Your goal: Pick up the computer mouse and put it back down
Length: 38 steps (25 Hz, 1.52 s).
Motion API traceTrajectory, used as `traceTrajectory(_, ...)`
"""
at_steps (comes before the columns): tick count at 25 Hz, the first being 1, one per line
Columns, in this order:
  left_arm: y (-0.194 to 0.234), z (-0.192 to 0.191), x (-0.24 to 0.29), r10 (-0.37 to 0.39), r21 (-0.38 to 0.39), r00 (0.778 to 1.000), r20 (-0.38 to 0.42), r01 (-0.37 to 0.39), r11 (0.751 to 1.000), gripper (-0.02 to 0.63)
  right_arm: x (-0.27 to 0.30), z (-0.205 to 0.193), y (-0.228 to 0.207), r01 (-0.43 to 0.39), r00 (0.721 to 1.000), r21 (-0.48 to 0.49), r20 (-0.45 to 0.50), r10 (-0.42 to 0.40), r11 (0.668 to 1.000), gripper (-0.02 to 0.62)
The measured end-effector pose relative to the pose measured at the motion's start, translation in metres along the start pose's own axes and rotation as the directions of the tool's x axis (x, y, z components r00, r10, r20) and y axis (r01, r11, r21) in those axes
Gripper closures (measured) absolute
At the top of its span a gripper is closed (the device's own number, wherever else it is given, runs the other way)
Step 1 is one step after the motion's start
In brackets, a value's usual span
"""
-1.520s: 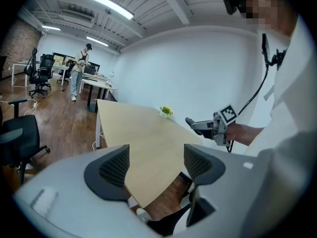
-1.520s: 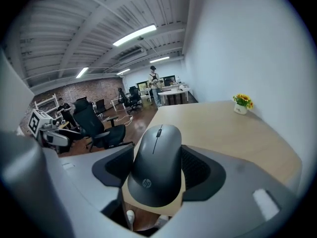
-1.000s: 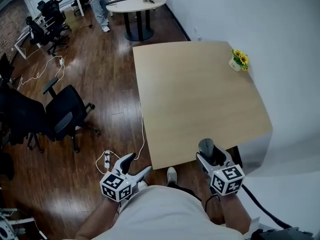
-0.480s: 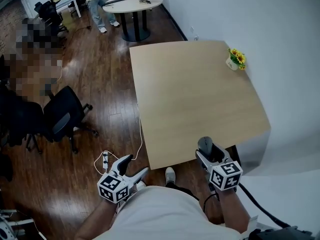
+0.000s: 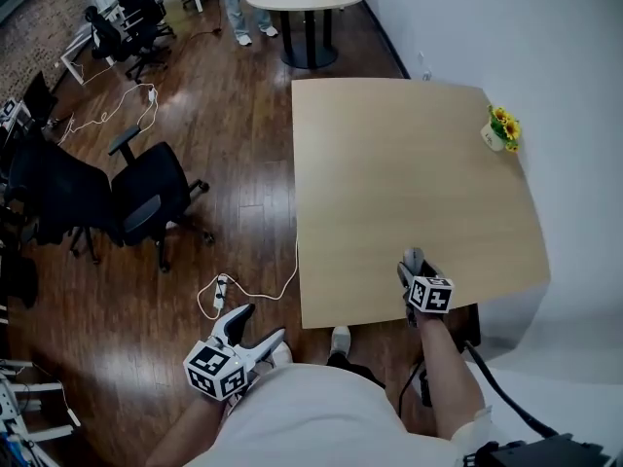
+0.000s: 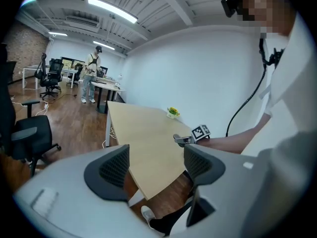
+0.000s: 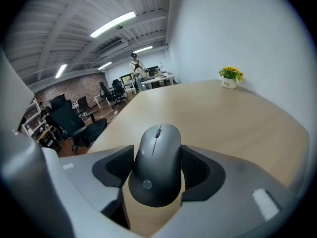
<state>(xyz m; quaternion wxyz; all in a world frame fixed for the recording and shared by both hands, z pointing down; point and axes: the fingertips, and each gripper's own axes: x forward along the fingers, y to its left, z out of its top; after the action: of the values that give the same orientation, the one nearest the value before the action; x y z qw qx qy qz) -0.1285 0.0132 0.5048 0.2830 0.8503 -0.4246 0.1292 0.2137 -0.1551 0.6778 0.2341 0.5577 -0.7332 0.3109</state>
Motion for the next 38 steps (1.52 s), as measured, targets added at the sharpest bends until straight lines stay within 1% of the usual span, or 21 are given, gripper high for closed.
traceTrajectory(2, 0.002, 0.0, -0.004, 0.045, -0.018, 0.999, -0.001, -0.045, 0.999, 0.288, 0.028, -0.005, -0.016, 0.023, 0.999, -0.012, -0.022, -0.024, 1.0, 0.299)
traceTrajectory(4, 0.003, -0.001, -0.005, 0.084, -0.036, 0.996, -0.003, -0.084, 0.996, 0.288, 0.048, -0.006, -0.027, 0.028, 0.999, -0.037, -0.034, -0.029, 0.999, 0.299)
traceTrajectory(9, 0.006, -0.009, -0.007, 0.159, -0.071, 0.987, -0.011, -0.159, 0.985, 0.288, 0.079, -0.014, -0.042, 0.042, 0.997, -0.1, -0.068, -0.049, 0.994, 0.294)
traceTrajectory(13, 0.007, -0.007, -0.002, 0.18, -0.088, 0.984, -0.008, -0.18, 0.98, 0.288, 0.089, -0.017, -0.047, 0.071, 0.993, -0.143, -0.08, -0.083, 0.987, 0.28)
traceTrajectory(14, 0.007, -0.006, -0.001, 0.179, -0.086, 0.984, -0.008, -0.179, 0.98, 0.288, 0.09, -0.017, -0.047, 0.072, 0.993, -0.149, -0.078, -0.085, 0.986, 0.258)
traceTrajectory(18, 0.006, -0.003, 0.004, 0.169, -0.077, 0.986, -0.006, -0.169, 0.983, 0.288, 0.088, -0.013, -0.046, 0.066, 0.996, -0.146, -0.052, -0.075, 0.987, 0.249)
traceTrajectory(22, 0.01, 0.0, 0.012, 0.142, -0.064, 0.99, -0.004, -0.142, 0.988, 0.288, 0.073, -0.005, -0.032, 0.031, 0.999, -0.159, -0.022, -0.035, 0.987, 0.227)
traceTrajectory(24, 0.012, -0.002, 0.019, 0.121, -0.05, 0.993, -0.012, -0.121, 0.991, 0.288, 0.058, -0.001, -0.023, 0.02, 1.0, -0.173, -0.007, -0.021, 0.985, 0.227)
traceTrajectory(27, 0.014, -0.004, 0.028, 0.087, -0.033, 0.996, -0.019, -0.087, 0.996, 0.288, 0.029, 0.002, -0.007, 0.012, 1.0, -0.166, 0.026, -0.008, 0.986, 0.227)
traceTrajectory(31, 0.009, 0.0, 0.036, 0.008, 0.0, 1.0, -0.016, -0.008, 1.0, 0.288, -0.029, 0.015, 0.03, -0.023, 0.994, -0.176, 0.105, 0.042, 0.984, 0.208)
traceTrajectory(34, 0.006, 0.002, 0.038, -0.054, 0.025, 0.998, -0.018, 0.055, 0.998, 0.288, -0.076, 0.02, 0.055, -0.042, 0.986, -0.165, 0.155, 0.068, 0.985, 0.207)
traceTrajectory(38, 0.001, 0.002, 0.037, -0.131, 0.052, 0.991, -0.024, 0.132, 0.99, 0.288, -0.139, 0.018, 0.079, -0.019, 0.978, -0.157, 0.201, 0.051, 0.987, 0.207)
